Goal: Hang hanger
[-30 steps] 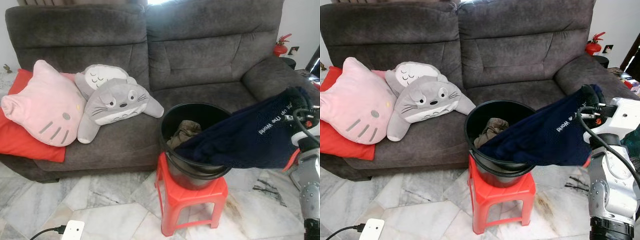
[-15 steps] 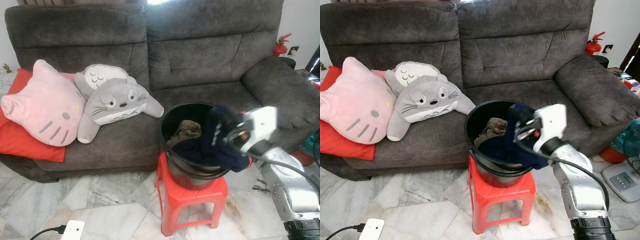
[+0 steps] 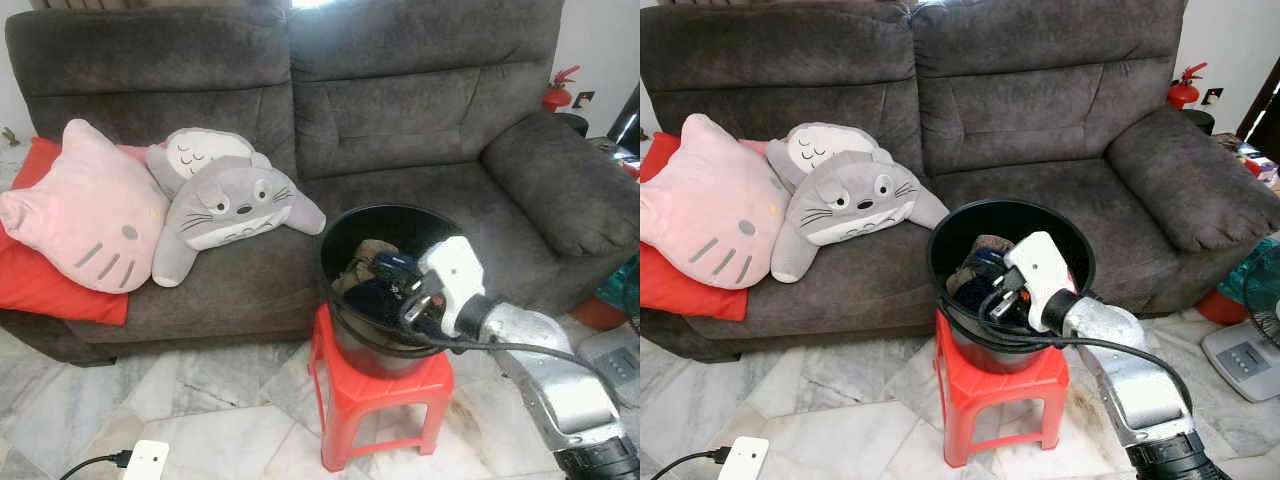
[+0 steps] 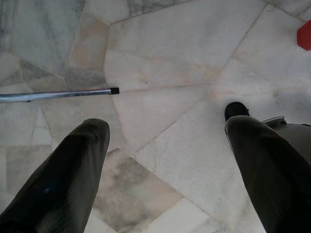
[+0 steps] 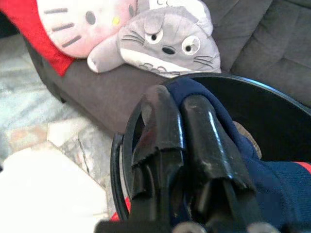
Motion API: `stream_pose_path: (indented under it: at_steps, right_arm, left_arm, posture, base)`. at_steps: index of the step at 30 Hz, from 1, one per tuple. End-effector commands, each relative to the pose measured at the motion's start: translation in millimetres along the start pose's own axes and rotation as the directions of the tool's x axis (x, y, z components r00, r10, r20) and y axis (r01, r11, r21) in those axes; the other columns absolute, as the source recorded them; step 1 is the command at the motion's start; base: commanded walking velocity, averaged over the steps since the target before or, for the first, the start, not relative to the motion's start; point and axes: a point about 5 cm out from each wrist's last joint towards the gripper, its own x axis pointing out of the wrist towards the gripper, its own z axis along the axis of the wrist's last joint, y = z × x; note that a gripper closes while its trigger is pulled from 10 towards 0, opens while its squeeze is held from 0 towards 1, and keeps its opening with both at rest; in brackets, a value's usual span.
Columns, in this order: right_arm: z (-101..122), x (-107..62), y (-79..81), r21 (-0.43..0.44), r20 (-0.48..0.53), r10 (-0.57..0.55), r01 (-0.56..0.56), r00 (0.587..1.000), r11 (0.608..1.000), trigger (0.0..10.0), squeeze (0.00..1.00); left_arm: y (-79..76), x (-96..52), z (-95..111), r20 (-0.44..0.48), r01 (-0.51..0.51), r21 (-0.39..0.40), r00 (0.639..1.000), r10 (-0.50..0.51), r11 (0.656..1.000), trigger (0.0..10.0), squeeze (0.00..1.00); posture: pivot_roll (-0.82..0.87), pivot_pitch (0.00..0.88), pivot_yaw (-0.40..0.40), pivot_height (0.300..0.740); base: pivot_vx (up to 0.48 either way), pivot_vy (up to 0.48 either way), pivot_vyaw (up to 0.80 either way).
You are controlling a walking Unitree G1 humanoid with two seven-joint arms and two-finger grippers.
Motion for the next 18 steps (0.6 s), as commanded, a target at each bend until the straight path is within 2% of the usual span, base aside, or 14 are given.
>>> stream_pose_path:
  at_steps: [1,2,5,9,10,11,12,14,15,16,17,18]
  right_arm:
    - [7.0,7.5,4.2,-0.03,-0.001,0.006,-0.006,1.0,1.0,0.0,0.0]
    - [7.0,7.5,4.2,-0.03,-0.001,0.006,-0.006,1.0,1.0,0.0,0.0]
    - [8.2,21.1,10.7,-0.039,-0.036,0.008,-0.01,0.999,0.999,0.0,0.0]
    - [13.0,27.3,13.6,-0.019,-0.032,-0.004,0.003,0.999,1.0,0.0,0.0]
    - [20.8,29.0,6.0,0.022,0.008,-0.112,0.111,0.994,0.994,0.0,0.0]
    - [20.8,29.0,6.0,0.022,0.008,-0.112,0.111,0.994,0.994,0.0,0.0]
    - [22.2,27.9,-1.7,0.059,0.014,-0.189,0.188,0.982,0.98,0.0,0.0]
    - [17.9,17.5,-29.5,0.167,-0.027,-0.451,0.448,0.892,0.878,0.0,0.0]
    - [13.8,10.6,-38.3,0.221,-0.057,-0.532,0.53,0.845,0.819,0.0,0.0]
    - [10.9,6.1,-42.7,0.251,-0.077,-0.573,0.572,0.816,0.781,0.0,0.0]
    - [9.5,-3.5,-49.1,0.26,-0.082,-0.647,0.643,0.758,0.72,0.0,0.0]
    - [9.5,-3.5,-49.1,0.26,-0.082,-0.647,0.643,0.758,0.72,0.0,0.0]
  left_arm:
    - [2.5,-0.9,-4.7,-0.017,-0.005,0.018,1.0,0.005,1.0,10.0,0.0]
    - [2.5,-0.9,-4.7,-0.017,-0.005,0.018,1.0,0.005,1.0,10.0,0.0]
    - [2.8,-1.0,-5.0,-0.016,-0.012,0.017,1.0,0.012,1.0,10.0,0.0]
    - [2.4,-1.0,-5.0,-0.015,-0.014,0.014,1.0,0.014,1.0,10.0,0.0]
    - [2.1,-1.0,-5.1,-0.014,-0.016,0.01,1.0,0.016,1.0,10.0,0.0]
    - [2.1,-1.0,-5.1,-0.014,-0.016,0.01,1.0,0.016,1.0,10.0,0.0]
    - [2.1,-1.0,-5.1,-0.013,-0.017,0.008,1.0,0.017,1.0,10.0,0.0]
    - [2.1,-1.0,-5.1,-0.013,-0.02,0.006,1.0,0.02,1.0,10.0,0.0]
    - [2.1,-1.0,-5.1,-0.013,-0.02,0.006,1.0,0.02,1.0,10.0,0.0]
    - [2.1,-1.0,-5.1,-0.014,-0.021,0.005,1.0,0.021,1.0,10.0,0.0]
    - [2.2,-1.0,-5.1,-0.013,-0.021,0.005,1.0,0.021,1.0,10.0,0.0]
    - [2.2,-1.0,-5.1,-0.013,-0.021,0.005,1.0,0.021,1.0,10.0,0.0]
  posture:
    - [-0.22,0.003,0.05,0.74]
    - [-0.22,0.003,0.05,0.74]
    - [-0.22,0.011,0.048,0.74]
    - [-0.21,0.013,0.044,0.74]
    - [-0.21,0.014,0.043,0.74]
    - [-0.21,0.014,0.043,0.74]
    - [-0.22,0.02,0.042,0.74]
    - [-0.22,0.02,0.042,0.74]
    - [-0.22,0.022,0.041,0.74]
    - [-0.22,0.022,0.041,0.74]
    - [-0.22,0.022,0.042,0.74]
    - [-0.22,0.022,0.042,0.74]
  base:
    - [0.0,0.0,0.0]
    - [0.0,0.0,0.0]
    - [0.0,0.0,0.0]
    - [0.0,0.0,0.0]
    - [0.0,0.0,0.0]
    - [0.0,0.0,0.0]
    - [0.0,0.0,0.0]
    - [0.0,0.0,0.0]
    - [0.0,0.0,0.0]
    - [0.0,0.0,0.0]
    - [0.0,0.0,0.0]
    - [0.0,0.0,0.0]
